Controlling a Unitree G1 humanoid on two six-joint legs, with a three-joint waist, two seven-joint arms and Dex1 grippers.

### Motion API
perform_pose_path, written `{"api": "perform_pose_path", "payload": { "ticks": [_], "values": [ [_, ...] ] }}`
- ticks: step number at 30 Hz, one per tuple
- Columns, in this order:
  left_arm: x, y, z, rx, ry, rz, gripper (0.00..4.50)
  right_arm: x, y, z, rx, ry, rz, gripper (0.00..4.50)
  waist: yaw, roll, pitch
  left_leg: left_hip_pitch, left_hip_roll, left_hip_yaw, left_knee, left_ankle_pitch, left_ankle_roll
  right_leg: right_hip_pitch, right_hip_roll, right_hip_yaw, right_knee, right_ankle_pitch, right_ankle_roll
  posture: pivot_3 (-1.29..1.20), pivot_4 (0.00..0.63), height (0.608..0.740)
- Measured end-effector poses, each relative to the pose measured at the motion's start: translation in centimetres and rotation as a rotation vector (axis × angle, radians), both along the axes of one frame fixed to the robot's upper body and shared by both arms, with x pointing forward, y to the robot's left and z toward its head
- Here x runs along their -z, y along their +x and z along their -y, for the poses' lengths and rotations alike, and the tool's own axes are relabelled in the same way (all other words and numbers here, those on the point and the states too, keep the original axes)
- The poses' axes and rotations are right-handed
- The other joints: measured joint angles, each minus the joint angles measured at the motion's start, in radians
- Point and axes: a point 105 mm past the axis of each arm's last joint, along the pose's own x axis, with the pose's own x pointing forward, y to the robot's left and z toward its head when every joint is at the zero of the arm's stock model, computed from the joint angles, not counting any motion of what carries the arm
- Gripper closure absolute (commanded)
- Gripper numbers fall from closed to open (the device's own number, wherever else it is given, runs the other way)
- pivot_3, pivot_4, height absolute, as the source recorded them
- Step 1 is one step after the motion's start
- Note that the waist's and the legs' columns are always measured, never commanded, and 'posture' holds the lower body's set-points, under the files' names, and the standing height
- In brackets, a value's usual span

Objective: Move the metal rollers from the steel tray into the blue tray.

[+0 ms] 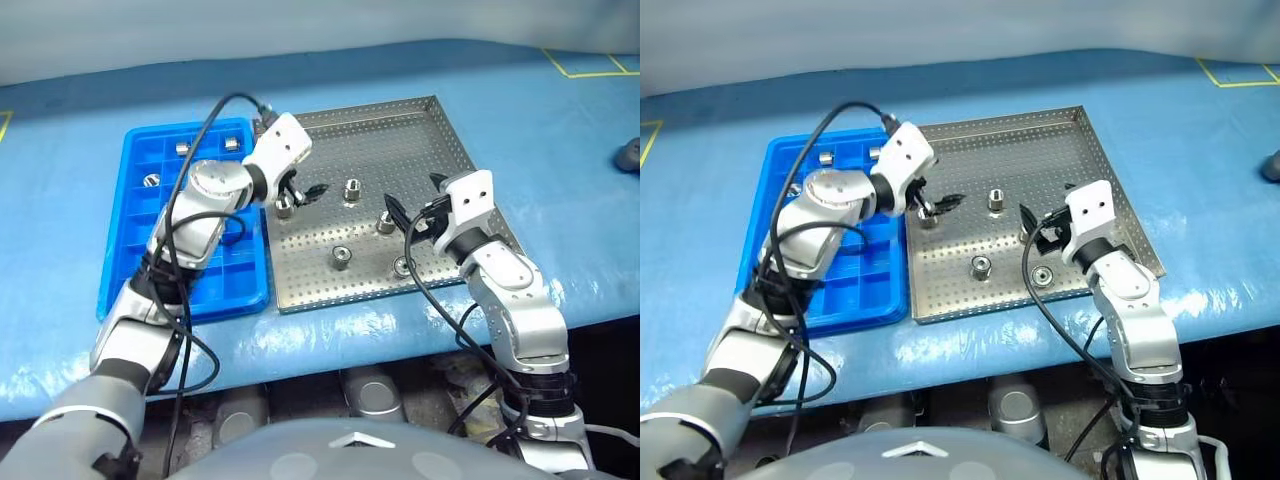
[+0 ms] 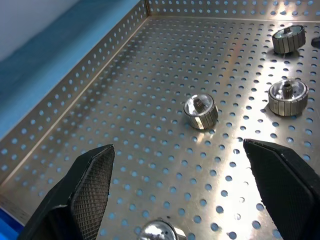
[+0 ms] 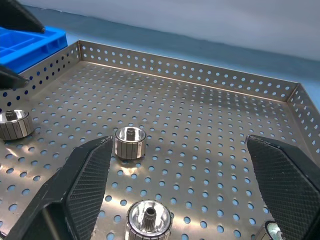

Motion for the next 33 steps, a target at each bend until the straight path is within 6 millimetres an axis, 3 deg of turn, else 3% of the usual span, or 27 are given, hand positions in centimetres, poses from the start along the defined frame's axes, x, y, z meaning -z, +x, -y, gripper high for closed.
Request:
{"api": "perform_pose_path", "payload": {
  "ticks": [6,13,23,26,30,33],
  "values": [
    [3.1,0.3,-2.1,-0.019,0.139,-0.135,0.02,0.0,0.0,-0.8,0.013,0.028,0.028,0.0,-0.025,0.0,0.0,-0.002,0.0,0.0,-0.002,0.0,0.0,-0.002,0.0,0.0,0.0,0.0,0.0,-0.3,0.15,0.74],
    [1.7,1.5,-3.3,-0.022,0.147,-0.159,0.02,1.3,-0.2,-1.3,0.032,0.05,0.011,0.0,-0.038,0.0,0.0,-0.002,0.0,0.0,-0.001,0.0,0.0,-0.002,0.0,0.0,0.0,0.0,0.0,-0.33,0.15,0.74],
    [1.2,2.2,-3.5,-0.008,0.072,-0.174,0.02,1.1,-0.2,-1.9,0.03,0.062,0.032,0.0,-0.093,0.0,0.0,-0.002,0.0,0.001,-0.002,0.0,0.0,-0.003,-0.001,0.001,0.0,0.0,0.0,-0.36,0.15,0.74],
    [2.1,1.8,-3.7,0.015,0.121,-0.187,0.02,1.0,-0.2,-1.9,0.028,0.053,0.034,0.0,-0.103,0.0,0.0,-0.001,0.0,0.001,-0.002,0.0,0.0,-0.003,0.0,0.002,0.001,0.0,0.0,-0.36,0.15,0.74],
    [4.8,0.6,-4.9,0.034,0.24,-0.246,0.02,1.0,-0.2,-1.8,0.028,0.044,0.036,0.0,-0.11,0.0,0.0,-0.001,0.0,0.003,-0.002,0.0,0.0,-0.003,0.0,0.004,0.002,0.0,0.0,-0.36,0.15,0.74],
    [4.7,0.6,-6.1,0.021,0.288,-0.234,0.02,1.0,-0.3,-1.7,0.03,0.044,0.034,0.0,-0.11,0.0,0.0,-0.001,0.0,0.003,-0.002,0.0,0.0,-0.004,0.0,0.004,0.002,0.0,0.0,-0.35,0.15,0.74]
  ]
}}
